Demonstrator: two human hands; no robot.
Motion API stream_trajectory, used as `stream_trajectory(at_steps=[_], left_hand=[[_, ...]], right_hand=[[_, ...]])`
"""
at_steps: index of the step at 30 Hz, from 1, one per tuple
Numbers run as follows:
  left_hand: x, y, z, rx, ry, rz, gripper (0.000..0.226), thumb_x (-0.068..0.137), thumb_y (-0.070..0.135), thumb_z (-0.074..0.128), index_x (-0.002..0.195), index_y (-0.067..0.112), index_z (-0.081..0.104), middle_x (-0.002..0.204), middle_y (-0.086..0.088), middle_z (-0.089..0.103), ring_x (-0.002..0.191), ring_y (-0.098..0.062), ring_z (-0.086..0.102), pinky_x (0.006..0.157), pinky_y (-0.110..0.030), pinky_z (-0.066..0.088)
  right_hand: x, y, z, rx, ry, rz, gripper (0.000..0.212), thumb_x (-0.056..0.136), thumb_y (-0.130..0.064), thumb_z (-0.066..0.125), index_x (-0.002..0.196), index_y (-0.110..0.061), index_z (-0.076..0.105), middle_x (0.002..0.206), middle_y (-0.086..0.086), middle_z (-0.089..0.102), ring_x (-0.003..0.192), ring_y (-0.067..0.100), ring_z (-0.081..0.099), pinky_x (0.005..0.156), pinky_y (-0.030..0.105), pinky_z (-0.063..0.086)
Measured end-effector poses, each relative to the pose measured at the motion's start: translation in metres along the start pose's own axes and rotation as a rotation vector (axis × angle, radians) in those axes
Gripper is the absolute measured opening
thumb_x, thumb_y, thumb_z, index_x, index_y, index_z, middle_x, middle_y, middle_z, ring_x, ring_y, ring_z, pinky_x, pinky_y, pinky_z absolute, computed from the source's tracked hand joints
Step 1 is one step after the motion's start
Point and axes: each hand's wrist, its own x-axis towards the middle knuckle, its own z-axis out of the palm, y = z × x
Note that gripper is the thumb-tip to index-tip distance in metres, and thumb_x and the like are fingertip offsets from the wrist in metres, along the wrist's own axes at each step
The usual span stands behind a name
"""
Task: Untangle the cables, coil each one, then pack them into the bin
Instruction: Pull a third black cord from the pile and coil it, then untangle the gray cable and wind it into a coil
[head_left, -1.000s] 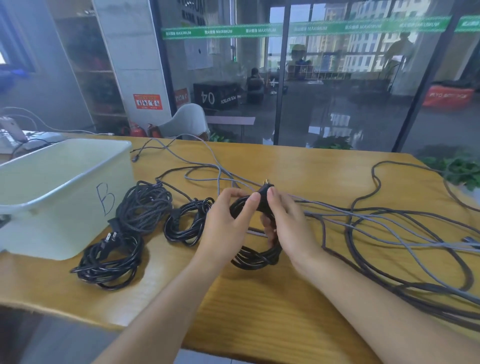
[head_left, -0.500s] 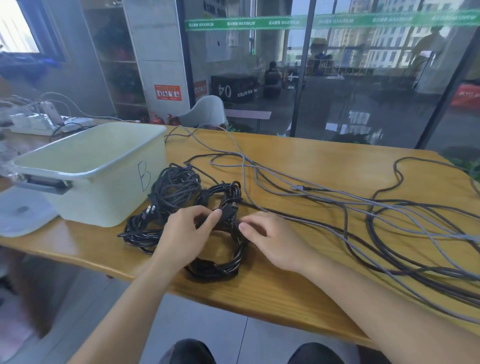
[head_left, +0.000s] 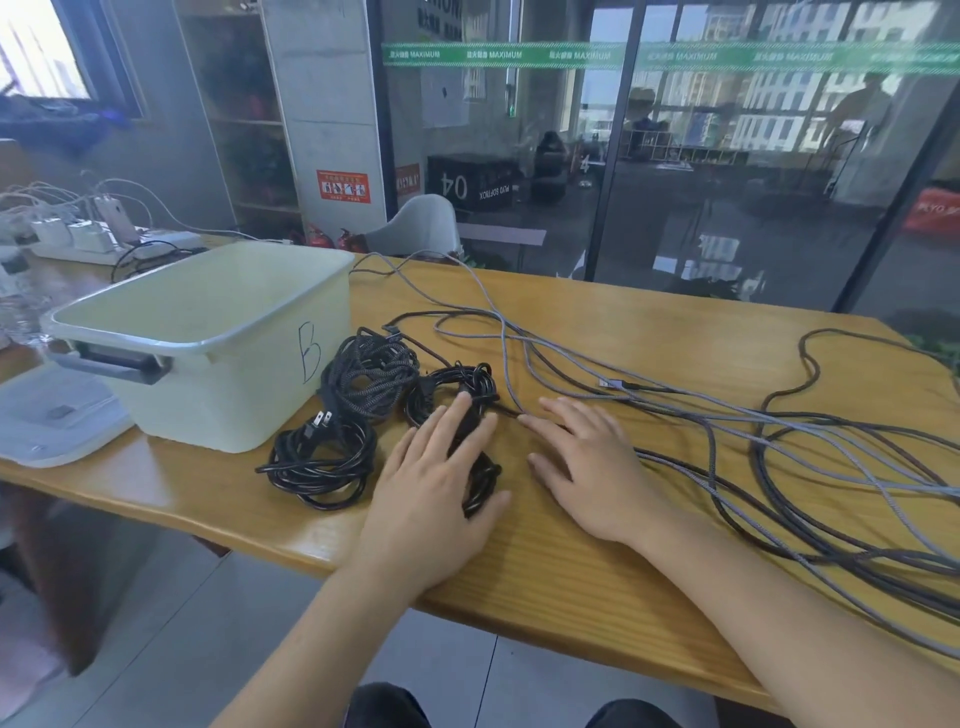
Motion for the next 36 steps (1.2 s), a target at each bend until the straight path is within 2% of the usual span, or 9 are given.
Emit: stream_trajectory(at_steps=[3, 6, 14, 17, 21, 25, 30, 33, 36], left_hand=[[0.009, -0.008, -0.001, 0.004, -0.032, -0.049, 0.079, 0.099, 0.066, 0.045, 0.164, 0.042, 0.008, 0.173, 0.013, -0.008, 0.159, -0.015, 0.001, 0.127, -0.034, 0.005], [0.018, -0.011, -0.004, 0.015, -0.063, -0.073, 0.079, 0.099, 0.065, 0.046, 0.164, 0.041, 0.009, 0.173, 0.011, -0.009, 0.16, -0.016, 0.001, 0.127, -0.038, 0.008], [0.032, -0.016, -0.013, -0.1, -0.145, -0.13, 0.083, 0.092, 0.071, 0.055, 0.162, 0.042, 0.021, 0.173, 0.012, 0.0, 0.159, -0.018, 0.005, 0.127, -0.046, 0.016], [0.041, -0.007, -0.014, -0.13, -0.11, -0.166, 0.08, 0.092, 0.072, 0.055, 0.161, 0.04, 0.028, 0.173, 0.009, 0.008, 0.159, -0.019, 0.005, 0.127, -0.048, 0.016], [0.059, 0.014, -0.018, -0.081, -0.112, -0.126, 0.08, 0.092, 0.071, 0.055, 0.161, 0.041, 0.025, 0.172, 0.01, 0.009, 0.159, -0.016, 0.001, 0.127, -0.045, 0.01], [0.079, 0.038, -0.016, -0.145, -0.05, -0.072, 0.074, 0.093, 0.064, 0.059, 0.157, 0.038, 0.034, 0.168, 0.011, 0.023, 0.157, -0.015, 0.012, 0.124, -0.043, 0.017], [0.113, 0.064, 0.013, -0.16, -0.063, 0.008, 0.068, 0.096, 0.057, 0.06, 0.156, 0.031, 0.039, 0.163, 0.008, 0.034, 0.153, -0.016, 0.024, 0.122, -0.04, 0.025], [0.137, 0.072, 0.034, -0.183, -0.08, 0.02, 0.063, 0.099, 0.051, 0.059, 0.154, 0.026, 0.043, 0.16, 0.005, 0.04, 0.15, -0.018, 0.029, 0.121, -0.04, 0.029], [0.155, 0.076, 0.054, -0.177, -0.096, 0.028, 0.057, 0.102, 0.043, 0.057, 0.153, 0.022, 0.044, 0.159, 0.002, 0.042, 0.15, -0.021, 0.031, 0.12, -0.04, 0.03]], right_hand=[[0.003, 0.015, -0.003, -0.028, -0.034, 0.085, 0.051, 0.109, -0.054, 0.033, 0.159, -0.043, 0.035, 0.171, -0.009, 0.021, 0.159, 0.015, 0.011, 0.129, 0.042, 0.003], [0.006, 0.03, -0.005, 0.043, -0.089, 0.126, 0.051, 0.109, -0.054, 0.033, 0.158, -0.041, 0.036, 0.17, -0.01, 0.025, 0.157, 0.014, 0.017, 0.127, 0.04, 0.01], [0.004, 0.06, -0.018, 0.063, -0.128, 0.071, 0.049, 0.11, -0.051, 0.035, 0.158, -0.04, 0.038, 0.165, -0.016, 0.031, 0.154, 0.009, 0.023, 0.127, 0.038, 0.011], [0.004, 0.084, -0.024, 0.092, -0.135, 0.088, 0.047, 0.11, -0.048, 0.037, 0.156, -0.042, 0.04, 0.164, -0.016, 0.034, 0.153, 0.009, 0.023, 0.125, 0.038, 0.013], [0.002, 0.113, -0.028, 0.111, -0.112, 0.12, 0.045, 0.109, -0.049, 0.039, 0.153, -0.044, 0.044, 0.161, -0.017, 0.039, 0.151, 0.008, 0.028, 0.124, 0.038, 0.018], [0.002, 0.119, -0.029, 0.166, -0.1, 0.133, 0.042, 0.109, -0.046, 0.044, 0.15, -0.043, 0.049, 0.157, -0.019, 0.042, 0.148, 0.007, 0.032, 0.12, 0.035, 0.023], [0.004, 0.121, -0.029, 0.273, -0.04, 0.129, 0.034, 0.106, -0.039, 0.055, 0.139, -0.04, 0.063, 0.14, -0.02, 0.052, 0.132, 0.004, 0.043, 0.11, 0.03, 0.038], [0.005, 0.122, -0.03, 0.29, 0.009, 0.114, 0.028, 0.105, -0.033, 0.06, 0.131, -0.035, 0.069, 0.128, -0.018, 0.057, 0.12, 0.002, 0.047, 0.099, 0.023, 0.039], [0.005, 0.121, -0.031, 0.293, 0.069, 0.084, 0.021, 0.103, -0.028, 0.064, 0.121, -0.03, 0.076, 0.113, -0.019, 0.064, 0.098, -0.004, 0.052, 0.086, 0.018, 0.038]])
